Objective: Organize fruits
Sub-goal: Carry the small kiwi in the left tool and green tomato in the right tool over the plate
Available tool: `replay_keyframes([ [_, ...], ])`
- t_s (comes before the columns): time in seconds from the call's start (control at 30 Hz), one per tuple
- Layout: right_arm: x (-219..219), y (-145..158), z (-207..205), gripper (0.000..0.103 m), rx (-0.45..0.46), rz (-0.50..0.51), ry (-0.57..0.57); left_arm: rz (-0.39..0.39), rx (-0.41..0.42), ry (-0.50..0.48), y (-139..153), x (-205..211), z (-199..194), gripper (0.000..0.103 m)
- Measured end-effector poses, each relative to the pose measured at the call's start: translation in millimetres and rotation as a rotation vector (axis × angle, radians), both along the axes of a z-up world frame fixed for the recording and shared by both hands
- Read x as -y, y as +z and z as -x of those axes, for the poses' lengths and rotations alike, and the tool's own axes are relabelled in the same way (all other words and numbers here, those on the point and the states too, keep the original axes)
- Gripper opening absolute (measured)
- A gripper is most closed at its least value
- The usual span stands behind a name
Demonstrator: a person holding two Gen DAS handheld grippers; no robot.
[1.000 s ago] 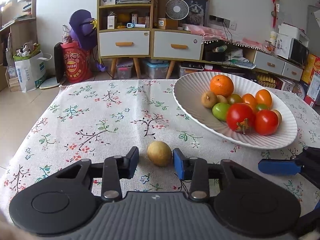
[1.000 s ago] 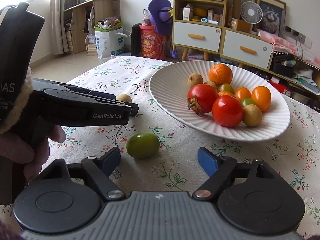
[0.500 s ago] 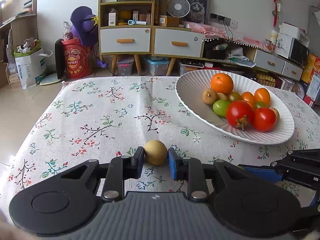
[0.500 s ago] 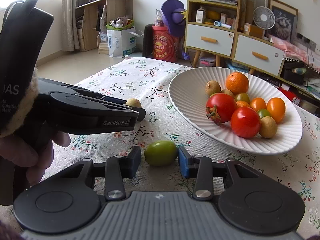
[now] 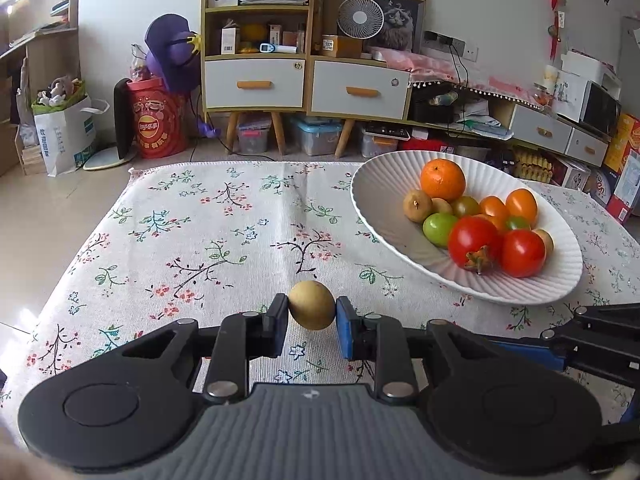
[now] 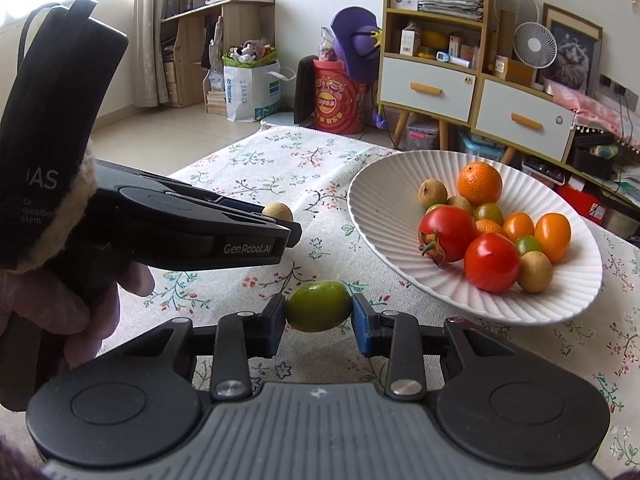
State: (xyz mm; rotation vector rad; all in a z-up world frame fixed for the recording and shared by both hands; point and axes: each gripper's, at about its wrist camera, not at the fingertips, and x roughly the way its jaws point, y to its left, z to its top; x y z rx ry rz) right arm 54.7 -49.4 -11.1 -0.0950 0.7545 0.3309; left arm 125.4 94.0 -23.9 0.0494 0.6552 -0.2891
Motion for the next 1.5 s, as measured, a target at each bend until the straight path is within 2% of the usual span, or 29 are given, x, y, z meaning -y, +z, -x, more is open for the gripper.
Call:
replay_keyframes([
  [0.67,24,24,-11,0.032,0.065,-0.052,-0.062,0.035,0.035,0.015,22,7,2,0.022],
  [1.27,74,33,-27,0.032,0.102,-0.075,-0.208,0.036,0.040,-0.073,25,40,-3,0.022],
  [1.5,93,29,-30,0.032,0.088,-0.070,-0.274,0.003,0.047,-0.112,19,53,-8,0.022],
])
